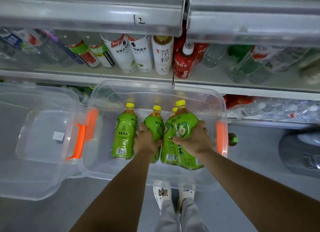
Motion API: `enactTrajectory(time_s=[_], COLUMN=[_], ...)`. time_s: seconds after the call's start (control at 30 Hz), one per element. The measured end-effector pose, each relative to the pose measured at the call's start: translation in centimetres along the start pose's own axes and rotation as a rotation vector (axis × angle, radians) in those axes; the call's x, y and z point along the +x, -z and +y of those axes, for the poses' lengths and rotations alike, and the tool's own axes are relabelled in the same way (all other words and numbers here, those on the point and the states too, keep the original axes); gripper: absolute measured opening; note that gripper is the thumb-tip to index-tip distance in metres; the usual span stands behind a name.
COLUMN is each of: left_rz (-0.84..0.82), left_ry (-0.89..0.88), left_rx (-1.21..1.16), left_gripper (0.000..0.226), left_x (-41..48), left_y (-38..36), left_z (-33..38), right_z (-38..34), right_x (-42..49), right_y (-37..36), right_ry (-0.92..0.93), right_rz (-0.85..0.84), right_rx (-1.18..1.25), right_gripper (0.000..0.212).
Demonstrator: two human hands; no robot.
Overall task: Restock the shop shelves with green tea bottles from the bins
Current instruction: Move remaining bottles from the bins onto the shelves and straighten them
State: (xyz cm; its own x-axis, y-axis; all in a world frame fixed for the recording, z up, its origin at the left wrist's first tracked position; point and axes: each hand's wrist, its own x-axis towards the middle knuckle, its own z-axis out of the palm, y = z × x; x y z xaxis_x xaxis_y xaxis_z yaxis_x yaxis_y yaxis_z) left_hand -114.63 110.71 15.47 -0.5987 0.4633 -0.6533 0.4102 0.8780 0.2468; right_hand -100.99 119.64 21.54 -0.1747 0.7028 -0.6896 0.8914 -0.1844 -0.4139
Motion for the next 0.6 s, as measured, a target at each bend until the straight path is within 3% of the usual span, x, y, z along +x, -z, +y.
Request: enactTrajectory(time_s=[0.13, 0.3, 0.4, 0.53, 0.6], left_rz=[-0.057, -0.086, -0.135, -0.235, -0.265], left_ry=[0.0, -0.031, -0.081, -0.155, -0.201], left_rx=[-0.23, -0.637, -0.778, -0.912, -0.925], left_gripper=[0.091, 0.058, 0.06, 0.08, 0.086], left_x=[0.1, -3.5, -7.0, -11.8, -13.8], left_y=[2.7, 7.1, 10.4, 14.5, 16.5], left_z=[-1.1, -1.9, -1.8, -0.9, -0.1], right_z=[-0.2, -1.1, -1.9, -3.1, -3.6], right_x=[-0.9, -3.9, -6.4, -10.9, -13.0], right_y=[1.2, 4.1, 6.6, 10.5, 12.2], right_ry=[0.025, 0.049, 0.092, 0.175, 0.212], right_rz=[-0.029, -0.104, -0.137, -0.186, -0.21], right_rx=[0.036, 0.259, 0.341, 0.504, 0.621], right_gripper=[0.083, 0.085, 0.095, 0.137, 0.126])
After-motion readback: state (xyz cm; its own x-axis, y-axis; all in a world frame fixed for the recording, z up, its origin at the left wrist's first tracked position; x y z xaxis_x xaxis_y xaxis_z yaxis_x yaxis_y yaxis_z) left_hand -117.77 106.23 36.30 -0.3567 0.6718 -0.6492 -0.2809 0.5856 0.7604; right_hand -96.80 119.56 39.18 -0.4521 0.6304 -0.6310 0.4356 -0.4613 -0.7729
